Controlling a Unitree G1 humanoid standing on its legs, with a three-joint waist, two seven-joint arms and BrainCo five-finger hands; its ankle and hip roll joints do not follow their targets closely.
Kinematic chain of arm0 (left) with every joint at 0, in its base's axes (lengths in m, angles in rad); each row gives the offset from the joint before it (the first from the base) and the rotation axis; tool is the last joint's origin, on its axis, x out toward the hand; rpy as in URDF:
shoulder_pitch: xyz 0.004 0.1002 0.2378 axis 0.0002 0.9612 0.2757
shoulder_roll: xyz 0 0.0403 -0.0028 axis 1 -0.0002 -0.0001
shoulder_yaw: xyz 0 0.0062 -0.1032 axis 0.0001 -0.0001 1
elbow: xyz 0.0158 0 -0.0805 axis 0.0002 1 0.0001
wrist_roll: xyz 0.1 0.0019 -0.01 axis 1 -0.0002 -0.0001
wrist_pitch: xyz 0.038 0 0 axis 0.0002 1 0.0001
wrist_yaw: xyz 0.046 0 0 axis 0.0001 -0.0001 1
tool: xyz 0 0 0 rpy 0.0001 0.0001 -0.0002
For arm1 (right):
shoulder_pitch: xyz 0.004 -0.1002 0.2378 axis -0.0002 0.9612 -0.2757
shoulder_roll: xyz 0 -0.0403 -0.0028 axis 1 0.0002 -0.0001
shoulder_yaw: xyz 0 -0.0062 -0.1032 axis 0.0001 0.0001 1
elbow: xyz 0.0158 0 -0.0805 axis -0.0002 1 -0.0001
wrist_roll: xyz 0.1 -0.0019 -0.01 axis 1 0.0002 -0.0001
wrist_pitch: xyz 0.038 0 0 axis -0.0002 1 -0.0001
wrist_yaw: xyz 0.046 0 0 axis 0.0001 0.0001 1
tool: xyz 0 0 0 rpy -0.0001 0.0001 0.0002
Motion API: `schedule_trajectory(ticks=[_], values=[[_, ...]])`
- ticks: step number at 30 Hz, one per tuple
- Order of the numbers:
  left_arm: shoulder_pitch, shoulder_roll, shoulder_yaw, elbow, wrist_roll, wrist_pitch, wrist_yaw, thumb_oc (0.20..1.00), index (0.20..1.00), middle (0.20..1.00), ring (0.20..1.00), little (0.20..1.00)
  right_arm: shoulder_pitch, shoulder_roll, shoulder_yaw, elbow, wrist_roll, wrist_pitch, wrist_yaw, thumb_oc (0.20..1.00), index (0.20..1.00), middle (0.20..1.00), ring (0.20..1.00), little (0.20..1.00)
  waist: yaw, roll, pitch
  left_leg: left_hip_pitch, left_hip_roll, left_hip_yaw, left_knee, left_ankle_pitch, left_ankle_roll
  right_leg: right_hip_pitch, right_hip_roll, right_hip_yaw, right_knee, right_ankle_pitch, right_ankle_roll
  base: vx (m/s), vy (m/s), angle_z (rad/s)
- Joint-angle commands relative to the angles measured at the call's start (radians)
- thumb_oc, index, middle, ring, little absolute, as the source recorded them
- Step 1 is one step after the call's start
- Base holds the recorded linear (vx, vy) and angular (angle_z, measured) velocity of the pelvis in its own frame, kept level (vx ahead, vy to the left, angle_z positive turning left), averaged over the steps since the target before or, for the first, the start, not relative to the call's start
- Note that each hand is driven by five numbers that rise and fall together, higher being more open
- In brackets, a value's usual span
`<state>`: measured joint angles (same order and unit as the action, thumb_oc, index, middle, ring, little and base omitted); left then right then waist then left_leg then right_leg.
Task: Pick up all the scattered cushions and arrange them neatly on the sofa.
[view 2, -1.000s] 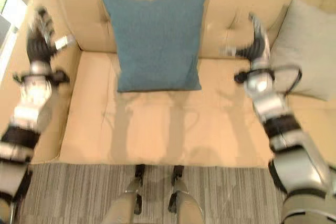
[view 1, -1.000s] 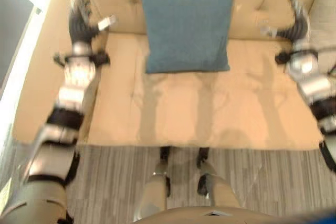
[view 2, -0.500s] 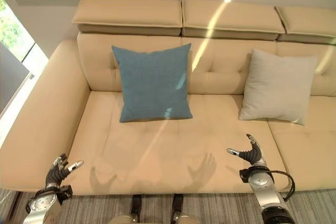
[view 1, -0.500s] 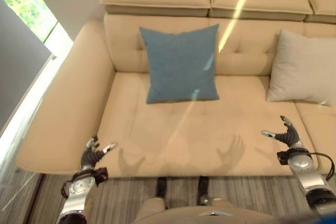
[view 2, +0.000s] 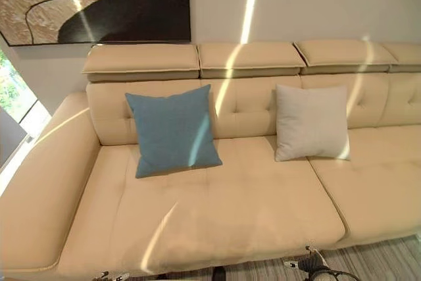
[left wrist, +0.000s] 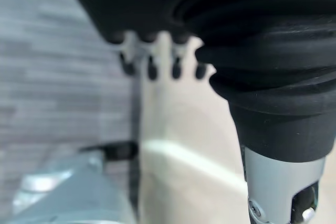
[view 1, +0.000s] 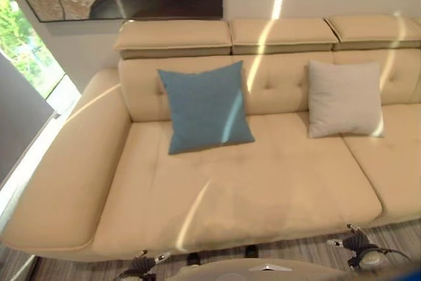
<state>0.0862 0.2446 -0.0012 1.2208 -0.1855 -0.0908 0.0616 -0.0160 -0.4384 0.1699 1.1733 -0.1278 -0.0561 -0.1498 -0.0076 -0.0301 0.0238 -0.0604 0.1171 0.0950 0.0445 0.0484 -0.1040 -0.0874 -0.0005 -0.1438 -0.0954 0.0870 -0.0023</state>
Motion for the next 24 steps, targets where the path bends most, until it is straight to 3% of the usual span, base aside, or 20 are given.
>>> schedule_trajectory(ticks=[1,3,5,7,8,9,12,15,17,18,19,23,24], values=[[-0.048,0.016,-0.033,-0.019,-0.03,-0.024,0.004,1.0,1.0,1.0,1.0,1.0,-0.098,-0.016,0.008,0.012,0.033,0.006,-0.007,1.0,1.0,1.0,1.0,1.0,0.016,-0.032,0.041,-0.011,-0.071,-0.22,0.032,-0.088,0.006,0.053,-0.072,0.069,0.036,-0.057,0.125,-0.05,0.16,-0.9],[-0.056,0.013,-0.043,-0.011,-0.021,-0.022,-0.001,1.0,1.0,1.0,1.0,1.0,-0.101,-0.02,0.0,0.017,0.039,0.01,0.0,1.0,1.0,1.0,1.0,1.0,0.007,-0.018,0.033,0.012,-0.077,-0.225,0.004,-0.105,0.018,0.031,-0.077,0.104,0.042,-0.045,0.133,-0.06,0.263,-0.99],[-0.075,0.013,-0.062,-0.018,-0.003,-0.023,-0.001,1.0,1.0,1.0,1.0,1.0,-0.111,-0.018,-0.007,0.026,0.05,0.021,-0.004,1.0,1.0,1.0,1.0,1.0,0.0,-0.016,0.054,-0.003,-0.119,-0.221,0.027,-0.124,0.041,-0.036,-0.102,0.154,0.066,-0.003,0.16,-0.19,0.346,-0.76],[-0.085,0.022,-0.069,-0.02,0.015,-0.024,0.001,1.0,1.0,1.0,1.0,1.0,-0.114,-0.005,-0.001,0.03,0.046,0.03,-0.001,1.0,1.0,1.0,1.0,1.0,0.003,-0.018,0.064,-0.008,-0.13,-0.178,0.021,-0.132,0.055,-0.078,-0.116,0.184,0.067,0.024,0.185,-0.26,0.283,-1.33],[-0.099,0.037,-0.069,-0.022,0.02,-0.024,0.004,1.0,1.0,1.0,1.0,1.0,-0.124,0.006,0.008,0.032,0.039,0.039,0.001,1.0,1.0,1.0,1.0,1.0,0.008,-0.02,0.084,-0.02,-0.139,-0.125,0.014,-0.128,0.069,-0.138,-0.129,0.188,0.086,0.051,0.21,-0.37,0.293,-1.6],[-0.107,0.046,-0.068,-0.021,0.022,-0.024,0.009,1.0,1.0,1.0,1.0,1.0,-0.131,0.014,0.011,0.035,0.037,0.042,-0.003,1.0,1.0,1.0,1.0,1.0,0.02,-0.019,0.099,-0.021,-0.134,-0.097,0.011,-0.126,0.074,-0.166,-0.134,0.156,0.118,0.048,0.207,-0.39,0.259,-1.44],[-0.117,0.064,-0.064,-0.025,0.023,-0.02,0.009,1.0,1.0,1.0,1.0,1.0,-0.126,0.028,0.014,0.033,0.045,0.034,-0.007,1.0,1.0,1.0,1.0,1.0,0.063,0.0,0.114,-0.047,-0.125,-0.024,0.008,-0.104,0.084,-0.139,-0.198,-0.149,0.21,-0.036,0.147,-0.24,0.168,-1.55],[-0.081,0.074,-0.028,-0.011,0.032,-0.008,0.002,1.0,1.0,1.0,1.0,1.0,-0.107,0.042,0.016,0.056,0.039,0.029,-0.01,1.0,1.0,1.0,1.0,1.0,0.112,0.008,0.089,-0.02,-0.109,0.061,-0.002,-0.118,0.099,-0.045,-0.215,-0.285,0.385,-0.167,0.128,-0.01,0.076,-1.06],[-0.069,0.077,-0.019,-0.002,0.047,0.0,0.002,1.0,1.0,1.0,1.0,1.0,-0.101,0.049,0.008,0.066,0.045,0.031,-0.014,1.0,1.0,1.0,1.0,1.0,0.144,-0.002,0.069,-0.024,-0.107,0.104,0.0,-0.117,0.101,0.023,-0.205,-0.309,0.364,-0.188,0.132,-0.05,-0.082,-1.1],[-0.072,0.068,-0.023,-0.004,0.046,-0.004,0.006,1.0,1.0,1.0,1.0,1.0,-0.1,0.058,0.002,0.063,0.062,0.031,-0.02,1.0,1.0,1.0,1.0,1.0,0.149,-0.014,0.064,-0.03,-0.111,0.116,0.0,-0.11,0.096,0.03,-0.175,-0.26,0.31,-0.189,0.14,-0.08,-0.148,-0.97],[-0.076,0.063,-0.026,-0.004,0.047,-0.004,0.005,1.0,1.0,1.0,1.0,1.0,-0.102,0.059,0.001,0.06,0.069,0.03,-0.021,1.0,1.0,1.0,1.0,1.0,0.151,-0.015,0.061,-0.045,-0.108,0.131,0.004,-0.09,0.101,0.027,-0.162,-0.252,0.278,-0.165,0.133,-0.05,-0.185,-0.66],[-0.102,0.035,-0.056,-0.01,0.05,-0.001,0.006,1.0,1.0,1.0,1.0,1.0,-0.08,0.071,-0.024,0.045,0.124,0.021,-0.037,1.0,1.0,1.0,1.0,1.0,0.113,-0.019,0.071,-0.045,-0.09,0.117,0.049,-0.098,0.082,0.059,-0.111,-0.208,0.167,-0.147,0.124,0.02,-0.154,-0.27],[-0.112,0.026,-0.077,-0.026,0.053,0.0,0.003,1.0,1.0,1.0,1.0,1.0,-0.071,0.074,-0.021,0.035,0.134,0.017,-0.038,1.0,1.0,1.0,1.0,1.0,0.105,-0.022,0.081,-0.055,-0.074,0.087,0.099,-0.111,0.077,0.067,-0.101,-0.194,0.153,-0.141,0.113,-0.01,-0.11,0.25]])
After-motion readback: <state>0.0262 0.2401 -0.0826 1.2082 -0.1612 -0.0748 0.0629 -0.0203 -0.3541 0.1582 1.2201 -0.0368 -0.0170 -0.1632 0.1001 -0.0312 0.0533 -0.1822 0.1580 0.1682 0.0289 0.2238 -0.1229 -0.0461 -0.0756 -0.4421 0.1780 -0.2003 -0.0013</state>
